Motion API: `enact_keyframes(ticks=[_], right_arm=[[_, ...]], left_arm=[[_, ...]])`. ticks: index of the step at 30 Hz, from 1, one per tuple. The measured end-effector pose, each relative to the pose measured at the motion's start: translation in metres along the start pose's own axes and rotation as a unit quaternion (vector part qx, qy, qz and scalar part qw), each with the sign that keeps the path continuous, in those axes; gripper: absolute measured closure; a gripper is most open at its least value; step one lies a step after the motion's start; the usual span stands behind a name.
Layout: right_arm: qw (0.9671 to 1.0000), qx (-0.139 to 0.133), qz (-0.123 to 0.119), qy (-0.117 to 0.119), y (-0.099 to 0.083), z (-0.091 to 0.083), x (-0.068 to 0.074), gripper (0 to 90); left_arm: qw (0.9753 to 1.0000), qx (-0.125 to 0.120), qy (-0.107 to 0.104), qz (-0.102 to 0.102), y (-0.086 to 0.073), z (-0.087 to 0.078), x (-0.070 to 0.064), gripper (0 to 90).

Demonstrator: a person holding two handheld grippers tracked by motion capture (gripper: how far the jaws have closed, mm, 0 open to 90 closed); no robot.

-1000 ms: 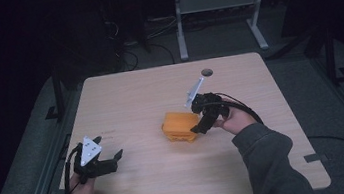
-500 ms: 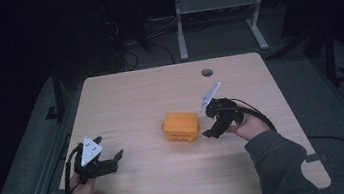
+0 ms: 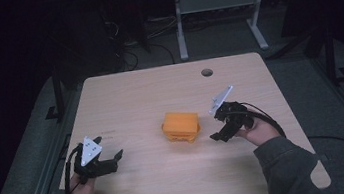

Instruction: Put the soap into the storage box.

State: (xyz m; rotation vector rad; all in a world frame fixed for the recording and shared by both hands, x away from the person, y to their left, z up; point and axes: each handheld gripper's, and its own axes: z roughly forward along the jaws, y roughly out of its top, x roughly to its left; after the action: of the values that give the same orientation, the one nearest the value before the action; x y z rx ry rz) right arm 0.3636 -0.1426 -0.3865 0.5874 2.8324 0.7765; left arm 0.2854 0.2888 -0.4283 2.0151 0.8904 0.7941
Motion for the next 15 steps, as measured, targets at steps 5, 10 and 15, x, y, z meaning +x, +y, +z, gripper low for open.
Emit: enact_keyframes(ticks=[5, 10, 15], right_arm=[[1.0000, 0.004, -0.001, -0.005, -0.006, -0.001, 0.001, 24.3], [1.0000, -0.002, 0.006, -0.004, -0.011, -0.004, 0.002, 24.3], [0.9999, -0.003, 0.012, -0.003, -0.020, -0.004, 0.002, 24.2]], left_arm=[[1.0000, 0.000, 0.000, 0.002, 0.000, 0.000, 0.000, 14.1], [1.0000, 0.001, 0.000, 0.003, 0.000, 0.000, 0.000, 14.1], [1.0000, 0.002, 0.001, 0.006, 0.000, 0.000, 0.000, 14.1]])
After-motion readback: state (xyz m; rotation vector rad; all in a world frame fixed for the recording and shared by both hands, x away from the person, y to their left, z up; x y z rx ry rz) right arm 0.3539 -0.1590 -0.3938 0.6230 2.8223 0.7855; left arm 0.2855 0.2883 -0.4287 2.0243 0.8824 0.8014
